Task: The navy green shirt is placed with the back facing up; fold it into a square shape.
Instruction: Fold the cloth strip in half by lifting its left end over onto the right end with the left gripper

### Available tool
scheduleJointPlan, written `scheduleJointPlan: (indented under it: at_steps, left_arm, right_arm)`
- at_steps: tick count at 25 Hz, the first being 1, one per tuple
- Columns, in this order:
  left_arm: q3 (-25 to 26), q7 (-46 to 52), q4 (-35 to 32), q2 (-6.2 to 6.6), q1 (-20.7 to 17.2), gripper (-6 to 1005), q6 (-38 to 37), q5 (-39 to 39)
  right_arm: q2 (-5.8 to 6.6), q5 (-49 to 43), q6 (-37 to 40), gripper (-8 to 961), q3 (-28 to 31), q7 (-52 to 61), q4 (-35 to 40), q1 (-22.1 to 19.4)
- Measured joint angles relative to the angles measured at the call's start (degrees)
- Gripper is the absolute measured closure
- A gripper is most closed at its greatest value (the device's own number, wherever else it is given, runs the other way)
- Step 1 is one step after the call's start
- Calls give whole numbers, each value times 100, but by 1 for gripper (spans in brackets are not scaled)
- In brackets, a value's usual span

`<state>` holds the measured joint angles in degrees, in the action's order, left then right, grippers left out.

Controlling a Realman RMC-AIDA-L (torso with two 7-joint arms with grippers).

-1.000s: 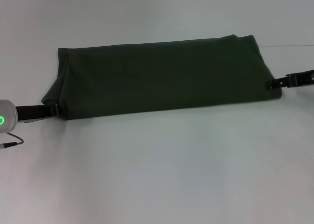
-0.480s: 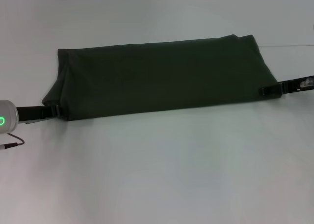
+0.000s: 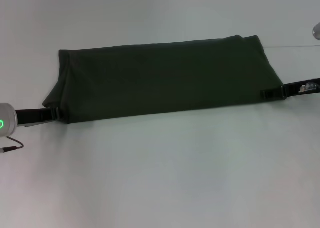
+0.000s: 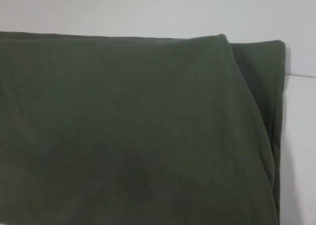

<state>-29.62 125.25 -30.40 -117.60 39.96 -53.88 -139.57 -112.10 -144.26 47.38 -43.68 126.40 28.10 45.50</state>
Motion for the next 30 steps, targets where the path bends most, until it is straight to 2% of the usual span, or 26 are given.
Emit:
scheduleJointPlan:
  at_steps: [4, 24, 29, 30]
  left_arm:
    - [0, 0, -9, 0, 0, 997, 0, 0]
    - [0, -5, -1, 10, 29, 997, -9, 0]
    - [0, -7, -4, 10, 29, 997, -9, 0]
    - [0, -8, -5, 9, 29, 997, -8, 0]
  right_arm:
    - [-54, 12, -137, 96, 0, -79, -23, -3]
    - [-95, 9, -362, 112, 0, -222, -235, 45]
    - [-100, -5, -370, 316, 0, -222, -235, 46]
    - [-100, -5, -372, 327, 0, -222, -235, 46]
